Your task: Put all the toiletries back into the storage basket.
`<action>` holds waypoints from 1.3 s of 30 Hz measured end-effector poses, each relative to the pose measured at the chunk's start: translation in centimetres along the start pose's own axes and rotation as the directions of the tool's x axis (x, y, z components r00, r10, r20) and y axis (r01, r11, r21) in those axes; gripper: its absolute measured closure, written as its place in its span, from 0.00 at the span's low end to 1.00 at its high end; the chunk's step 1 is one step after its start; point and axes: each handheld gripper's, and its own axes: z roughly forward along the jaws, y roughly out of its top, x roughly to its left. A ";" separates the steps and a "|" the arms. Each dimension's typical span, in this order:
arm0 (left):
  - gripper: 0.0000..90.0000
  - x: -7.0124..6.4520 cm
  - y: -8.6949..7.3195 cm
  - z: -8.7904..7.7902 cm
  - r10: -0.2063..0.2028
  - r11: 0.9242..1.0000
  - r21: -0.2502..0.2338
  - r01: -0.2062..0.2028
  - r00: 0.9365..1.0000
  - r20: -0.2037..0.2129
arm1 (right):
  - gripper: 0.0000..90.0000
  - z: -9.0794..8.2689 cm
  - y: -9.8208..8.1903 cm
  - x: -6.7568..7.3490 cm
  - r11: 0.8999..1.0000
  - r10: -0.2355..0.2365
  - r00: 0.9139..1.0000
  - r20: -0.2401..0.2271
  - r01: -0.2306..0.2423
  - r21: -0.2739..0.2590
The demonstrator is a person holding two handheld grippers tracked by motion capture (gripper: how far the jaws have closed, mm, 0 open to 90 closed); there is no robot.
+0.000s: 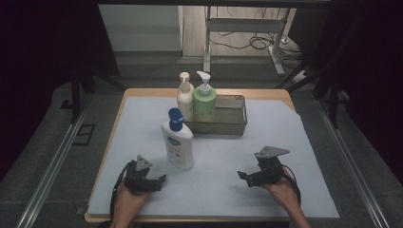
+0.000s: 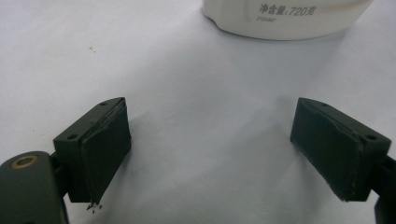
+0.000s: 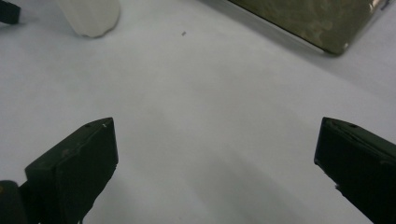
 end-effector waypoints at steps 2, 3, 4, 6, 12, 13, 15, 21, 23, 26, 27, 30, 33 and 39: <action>0.13 0.0 0.0 0.0 0.000 1.000 0.000 0.000 1.000 -0.001 | 0.00 0.1 0.5 0.2 1.000 -0.008 1.000 -0.009 0.008 -0.005; 0.13 0.0 0.0 0.0 0.000 1.000 0.000 0.000 1.000 -0.001 | 0.00 0.1 0.7 0.3 1.000 -0.012 1.000 -0.013 0.012 -0.007; 0.13 0.0 0.0 0.0 0.000 1.000 -0.003 0.000 1.000 -0.002 | 0.00 0.1 0.9 0.5 1.000 -0.017 1.000 -0.015 0.016 -0.011; 0.13 0.0 0.0 0.0 0.000 1.000 -0.002 0.000 1.000 -0.003 | 0.00 0.2 1.5 0.7 1.000 -0.026 0.999 -0.019 0.026 -0.017; 0.13 -0.1 0.0 0.0 -0.001 1.000 -0.004 0.001 1.000 -0.004 | 0.00 0.6 3.1 1.7 0.999 -0.044 0.998 -0.046 0.043 -0.023; 0.13 -0.1 0.0 0.0 -0.002 1.000 -0.004 0.002 1.000 -0.003 | 0.00 0.7 3.3 1.9 0.999 -0.050 0.997 -0.051 0.049 -0.024; 0.13 -0.1 0.0 0.0 -0.001 1.000 -0.004 0.001 1.000 -0.003 | 0.00 1.0 3.8 2.3 0.998 -0.061 0.996 -0.059 0.060 -0.027; 0.13 -0.1 0.0 0.0 -0.002 1.000 -0.004 0.002 1.000 -0.004 | 0.00 1.8 5.2 3.5 0.997 -0.071 0.993 -0.093 0.070 -0.024; 0.13 -0.1 0.0 0.0 -0.003 1.000 -0.005 0.003 1.000 -0.004 | 0.01 2.0 5.6 3.8 0.998 -0.062 0.993 -0.104 0.059 -0.033; 0.13 0.0 0.0 0.0 -0.001 1.000 -0.005 0.001 1.000 -0.003 | 0.04 2.2 6.2 4.4 0.997 -0.067 0.991 -0.117 0.062 -0.046; 0.13 -0.1 0.0 0.0 -0.003 1.000 -0.007 0.003 1.000 -0.003 | 0.04 2.3 6.4 4.6 0.997 -0.072 0.991 -0.115 0.067 -0.049; 0.13 -0.1 0.0 0.0 -0.003 1.000 -0.007 0.003 1.000 -0.003 | 0.04 2.5 7.3 5.3 0.995 -0.089 0.989 -0.120 0.083 -0.055; 0.13 -0.1 0.0 0.0 -0.003 1.000 -0.007 0.003 1.000 -0.003 | 0.04 2.8 8.2 6.0 0.992 -0.111 0.985 -0.130 0.102 -0.073; 0.13 0.0 0.0 0.0 -0.004 1.000 -0.006 0.004 1.000 -0.002 | 0.04 3.7 9.8 7.3 0.989 -0.137 0.981 -0.135 0.128 -0.074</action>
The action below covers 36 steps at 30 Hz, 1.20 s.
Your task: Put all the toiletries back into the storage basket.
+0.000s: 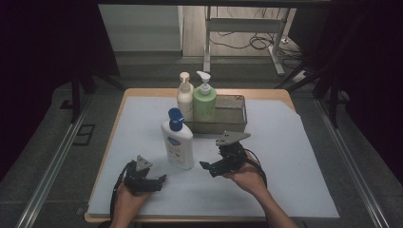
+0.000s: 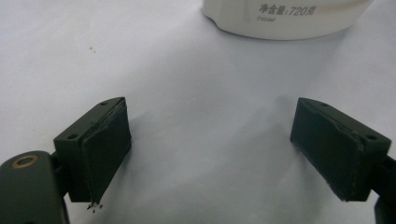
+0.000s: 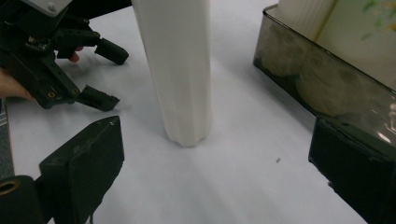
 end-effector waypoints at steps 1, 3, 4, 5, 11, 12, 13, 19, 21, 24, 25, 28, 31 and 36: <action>0.13 0.0 0.0 0.0 0.000 1.000 0.000 0.000 1.000 0.001 | 0.05 0.2 0.2 0.1 1.000 -0.002 1.000 -0.003 0.002 -0.002; 0.13 0.0 0.0 0.0 0.000 1.000 0.000 0.000 1.000 0.001 | 0.05 0.6 0.6 0.3 1.000 -0.006 1.000 -0.009 0.006 -0.005; 0.13 0.0 0.0 0.0 0.000 1.000 0.000 0.000 1.000 0.001 | 0.06 0.8 0.9 0.4 1.000 -0.008 1.000 -0.009 0.008 -0.006; 0.13 0.0 0.0 0.0 0.000 1.000 0.000 0.000 1.000 0.001 | 0.06 0.9 1.1 0.5 1.000 -0.011 1.000 -0.008 0.011 -0.005; 0.13 0.0 0.0 0.0 0.000 1.000 0.000 0.000 1.000 0.001 | 0.11 2.1 2.6 1.0 1.000 -0.007 1.000 -0.015 0.007 -0.012; 0.13 0.0 0.0 0.0 0.000 1.000 0.000 0.000 1.000 0.001 | 0.12 2.3 2.9 1.0 1.000 -0.007 1.000 -0.015 0.007 -0.012; 0.13 0.0 0.0 0.0 0.000 1.000 0.000 0.000 1.000 0.001 | 0.13 2.4 3.1 1.1 1.000 -0.005 1.000 -0.017 0.005 -0.014; 0.13 0.0 0.0 0.0 0.000 1.000 0.000 0.000 1.000 0.002 | 0.16 3.5 4.5 1.3 1.000 -0.001 1.000 -0.018 0.000 -0.023; 0.13 0.0 0.0 0.0 0.000 1.000 0.000 0.000 1.000 0.002 | 0.17 3.9 4.9 1.4 1.000 0.000 1.000 -0.018 0.000 -0.027; 0.13 0.0 0.0 0.0 -0.001 1.000 0.000 0.001 1.000 0.002 | 0.19 4.4 5.4 1.7 1.000 -0.005 1.000 -0.014 0.004 -0.027; 0.13 0.0 0.0 0.0 -0.001 1.000 -0.001 0.001 1.000 0.002 | 0.20 4.6 5.5 1.7 1.000 -0.008 1.000 -0.013 0.008 -0.025; 0.13 0.0 0.0 0.0 -0.001 1.000 -0.001 0.001 1.000 0.002 | 0.23 5.2 6.0 1.9 1.000 -0.013 1.000 -0.011 0.012 -0.026; 0.13 0.0 0.0 0.0 -0.001 1.000 -0.001 0.001 1.000 0.002 | 0.27 5.7 6.4 2.0 1.000 -0.011 1.000 -0.007 0.011 -0.029; 0.13 0.0 0.0 0.0 -0.001 1.000 0.000 0.001 1.000 0.002 | 0.32 6.5 6.7 2.3 1.000 -0.019 1.000 -0.009 0.019 -0.022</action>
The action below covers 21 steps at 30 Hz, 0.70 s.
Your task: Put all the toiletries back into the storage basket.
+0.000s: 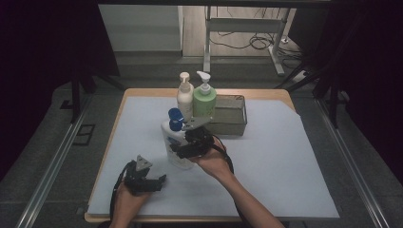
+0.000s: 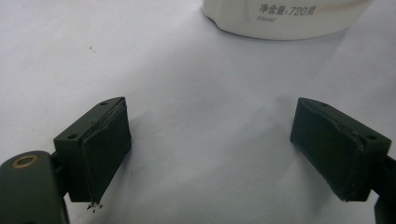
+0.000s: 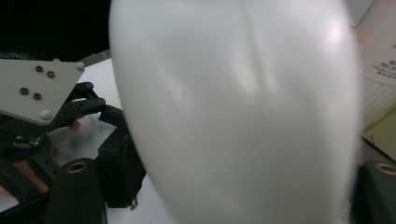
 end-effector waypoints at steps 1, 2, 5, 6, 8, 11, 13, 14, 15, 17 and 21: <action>0.13 0.0 0.0 0.0 0.000 1.000 0.000 0.000 1.000 0.000 | 0.32 0.2 0.0 0.1 1.000 -0.002 1.000 0.000 0.002 0.003; 0.13 0.0 0.0 0.0 0.000 1.000 0.000 0.000 1.000 0.000 | 0.34 0.3 0.0 0.1 1.000 -0.005 1.000 0.001 0.005 0.007; 0.13 0.0 0.0 0.0 0.000 1.000 0.000 0.000 1.000 0.000 | 0.40 0.7 0.0 0.3 1.000 -0.021 1.000 0.002 0.021 0.011; 0.13 0.0 0.0 0.0 0.000 1.000 0.000 0.000 1.000 0.000 | 0.42 0.7 0.0 0.4 0.999 -0.030 0.999 0.015 0.030 0.015; 0.13 0.0 0.0 0.0 0.000 1.000 0.000 0.000 1.000 0.000 | 0.42 0.7 0.0 0.4 0.999 -0.030 0.999 0.016 0.030 0.016; 0.13 0.0 0.0 0.0 0.000 1.000 0.000 0.000 1.000 0.000 | 0.43 0.6 -0.1 0.4 1.000 -0.019 1.000 0.015 0.019 0.011; 0.13 0.0 0.0 0.0 0.000 1.000 0.000 0.000 1.000 0.000 | 0.44 0.5 -0.1 0.4 1.000 -0.018 1.000 0.018 0.018 0.009; 0.13 0.0 0.0 0.0 0.000 1.000 0.001 0.000 1.000 0.000 | 0.44 0.4 -0.2 0.4 1.000 -0.013 1.000 0.021 0.013 0.007; 0.13 0.0 0.0 0.0 0.000 1.000 0.001 0.000 1.000 0.000 | 0.44 0.4 -0.2 0.5 1.000 -0.008 1.000 0.023 0.008 0.007; 0.13 0.0 0.0 0.0 0.000 1.000 0.000 0.000 1.000 0.000 | 0.44 0.2 -0.3 0.5 1.000 -0.003 1.000 0.026 0.003 0.003; 0.13 0.0 0.0 0.0 0.000 1.000 0.001 0.000 1.000 0.001 | 0.45 -0.2 -0.4 0.5 1.000 -0.006 1.000 0.030 0.006 0.007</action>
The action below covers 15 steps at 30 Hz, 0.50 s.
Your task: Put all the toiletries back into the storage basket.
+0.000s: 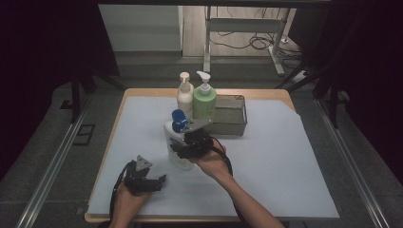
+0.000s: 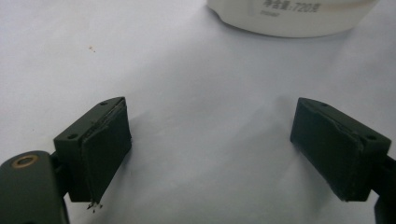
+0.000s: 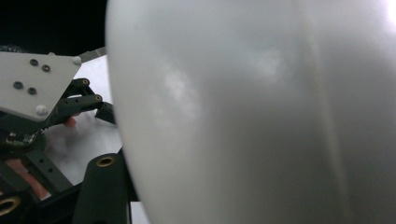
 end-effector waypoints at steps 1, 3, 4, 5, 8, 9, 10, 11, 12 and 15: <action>0.13 0.0 0.0 0.0 0.000 1.000 0.000 0.000 1.000 0.000 | 0.45 -0.1 -0.1 0.0 1.000 -0.004 1.000 -0.001 0.004 0.003; 0.13 0.0 0.0 0.0 0.000 1.000 0.000 0.000 1.000 0.000 | 0.45 -0.4 -0.2 -0.1 1.000 -0.010 1.000 0.000 0.010 0.005; 0.13 0.0 0.0 0.0 0.000 1.000 0.001 0.000 1.000 0.000 | 0.45 -0.6 -0.2 -0.1 1.000 -0.007 1.000 0.001 0.007 0.005; 0.13 0.0 0.0 0.0 -0.001 1.000 0.000 0.001 1.000 0.000 | 0.45 -0.8 -0.2 -0.2 1.000 -0.006 1.000 0.000 0.006 0.002; 0.13 0.0 0.0 0.0 0.000 1.000 0.001 0.000 1.000 0.001 | 0.45 -1.6 -0.3 -0.5 1.000 0.007 1.000 0.000 -0.007 -0.008; 0.13 0.0 0.0 0.0 0.000 1.000 0.001 0.000 1.000 0.001 | 0.45 -1.9 -0.3 -0.6 1.000 0.012 1.000 0.000 -0.012 -0.005; 0.13 0.0 0.0 0.0 0.000 1.000 0.001 0.000 1.000 0.001 | 0.45 -2.2 -0.3 -0.7 1.000 0.010 1.000 0.004 -0.010 -0.008; 0.13 0.0 0.0 0.0 0.000 1.000 0.001 0.000 1.000 0.001 | 0.45 -2.5 -0.4 -0.8 1.000 0.013 1.000 0.008 -0.013 -0.007; 0.13 0.0 0.0 0.0 0.000 1.000 0.001 0.000 1.000 0.001 | 0.45 -2.8 -0.4 -0.8 1.000 0.014 1.000 0.012 -0.013 -0.008; 0.13 0.0 0.0 0.0 0.000 1.000 0.001 0.000 1.000 0.001 | 0.45 -3.6 -0.7 -1.2 1.000 0.021 1.000 0.023 -0.021 -0.009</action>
